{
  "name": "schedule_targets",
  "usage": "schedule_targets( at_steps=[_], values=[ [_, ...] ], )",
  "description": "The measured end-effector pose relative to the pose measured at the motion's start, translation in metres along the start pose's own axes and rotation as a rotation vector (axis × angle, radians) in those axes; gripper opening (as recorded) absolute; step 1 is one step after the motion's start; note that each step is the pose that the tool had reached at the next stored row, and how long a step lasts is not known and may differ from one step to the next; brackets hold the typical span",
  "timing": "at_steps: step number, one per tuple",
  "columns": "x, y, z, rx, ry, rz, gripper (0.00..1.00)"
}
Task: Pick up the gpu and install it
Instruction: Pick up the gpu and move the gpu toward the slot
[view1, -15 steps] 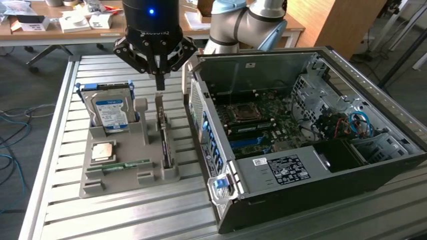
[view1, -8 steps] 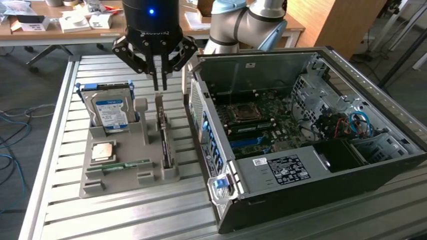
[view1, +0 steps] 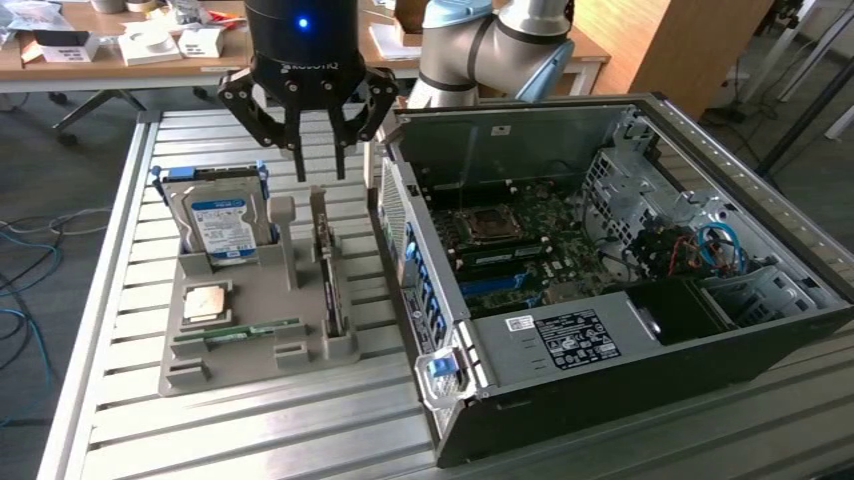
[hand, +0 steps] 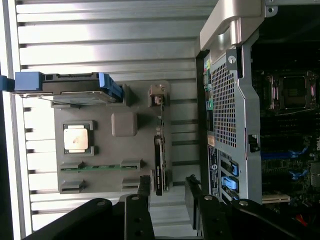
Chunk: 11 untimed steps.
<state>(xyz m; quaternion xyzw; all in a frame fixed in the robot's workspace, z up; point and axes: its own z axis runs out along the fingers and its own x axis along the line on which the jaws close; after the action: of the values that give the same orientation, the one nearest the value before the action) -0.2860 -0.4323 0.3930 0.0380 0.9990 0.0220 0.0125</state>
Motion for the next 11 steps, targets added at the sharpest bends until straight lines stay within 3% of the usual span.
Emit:
schedule_targets(
  at_steps=[11],
  values=[
    [0.0001,-0.0001,0.0025,0.0000,0.0000,0.000,0.42]
  ],
)
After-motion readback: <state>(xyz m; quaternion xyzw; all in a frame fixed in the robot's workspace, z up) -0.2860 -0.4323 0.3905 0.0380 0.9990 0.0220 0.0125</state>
